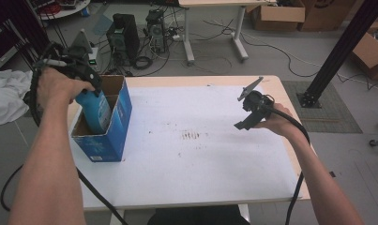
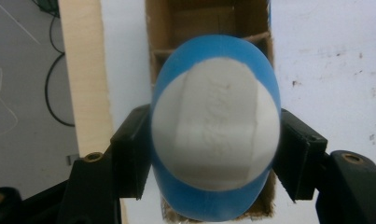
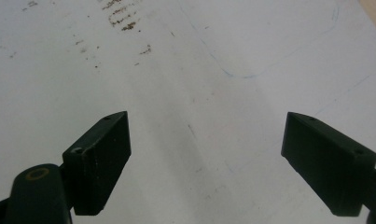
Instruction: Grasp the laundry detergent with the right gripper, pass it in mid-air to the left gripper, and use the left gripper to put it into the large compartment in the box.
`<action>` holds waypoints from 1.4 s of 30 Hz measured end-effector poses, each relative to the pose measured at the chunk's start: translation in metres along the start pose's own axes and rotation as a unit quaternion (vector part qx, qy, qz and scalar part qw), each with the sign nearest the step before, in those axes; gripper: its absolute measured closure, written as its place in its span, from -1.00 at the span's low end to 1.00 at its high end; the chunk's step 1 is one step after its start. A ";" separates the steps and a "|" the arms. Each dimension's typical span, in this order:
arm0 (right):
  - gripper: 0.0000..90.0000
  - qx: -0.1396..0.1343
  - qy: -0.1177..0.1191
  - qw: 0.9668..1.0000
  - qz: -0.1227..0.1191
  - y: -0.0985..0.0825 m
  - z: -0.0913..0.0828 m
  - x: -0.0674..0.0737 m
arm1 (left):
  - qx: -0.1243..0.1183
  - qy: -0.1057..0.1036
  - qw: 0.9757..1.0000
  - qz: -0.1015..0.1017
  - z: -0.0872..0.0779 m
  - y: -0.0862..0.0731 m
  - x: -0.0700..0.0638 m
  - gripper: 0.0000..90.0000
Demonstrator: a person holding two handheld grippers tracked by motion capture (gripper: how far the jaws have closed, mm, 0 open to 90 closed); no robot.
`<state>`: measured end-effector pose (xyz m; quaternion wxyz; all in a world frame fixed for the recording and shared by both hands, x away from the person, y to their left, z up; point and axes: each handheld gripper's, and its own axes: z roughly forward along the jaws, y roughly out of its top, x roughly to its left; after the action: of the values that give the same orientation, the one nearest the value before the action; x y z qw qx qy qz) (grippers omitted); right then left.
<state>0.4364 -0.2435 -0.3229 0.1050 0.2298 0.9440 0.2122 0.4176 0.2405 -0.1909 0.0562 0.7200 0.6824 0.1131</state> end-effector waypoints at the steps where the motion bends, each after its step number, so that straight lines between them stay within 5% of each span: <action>1: -0.66 -0.001 0.000 1.000 0.000 0.000 0.000 0.000 | 0.001 -0.001 1.000 0.000 0.005 -0.001 0.000 -0.14; 29: -0.65 0.001 -0.003 1.000 -0.004 -0.003 -0.002 0.005 | 0.017 0.006 1.000 -0.010 0.074 -0.019 -0.009 -0.14; 42: -0.65 0.004 -0.001 1.000 -0.003 -0.002 0.001 0.007 | 0.002 0.010 0.999 -0.030 0.079 -0.021 -0.010 -0.15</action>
<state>0.4303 -0.2416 -0.3259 0.1054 0.2276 0.9454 0.2082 0.4153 0.2381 -0.2734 0.0512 0.6981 0.7045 0.1169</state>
